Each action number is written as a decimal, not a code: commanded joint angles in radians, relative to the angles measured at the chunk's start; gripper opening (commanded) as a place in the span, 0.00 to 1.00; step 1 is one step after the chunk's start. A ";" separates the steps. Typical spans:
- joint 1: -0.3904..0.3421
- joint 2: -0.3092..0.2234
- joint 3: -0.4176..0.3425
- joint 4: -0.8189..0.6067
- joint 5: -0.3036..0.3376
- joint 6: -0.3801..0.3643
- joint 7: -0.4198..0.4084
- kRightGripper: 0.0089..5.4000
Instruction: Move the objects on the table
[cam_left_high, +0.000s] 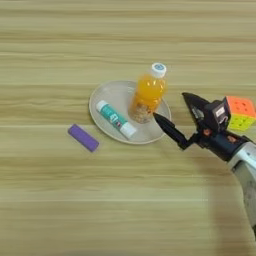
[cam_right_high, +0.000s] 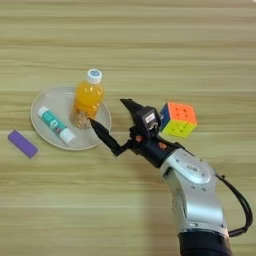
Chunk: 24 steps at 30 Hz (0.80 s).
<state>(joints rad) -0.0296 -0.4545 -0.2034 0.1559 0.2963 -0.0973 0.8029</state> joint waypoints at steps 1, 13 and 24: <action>-0.059 -0.021 -0.004 -0.026 -0.007 -0.034 -0.018 0.99; -0.071 -0.013 0.014 -0.002 -0.011 -0.052 -0.011 0.99; -0.129 0.007 0.050 0.035 -0.050 -0.057 -0.016 0.99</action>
<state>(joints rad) -0.0765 -0.4258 -0.1528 0.2115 0.2579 -0.1233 0.8136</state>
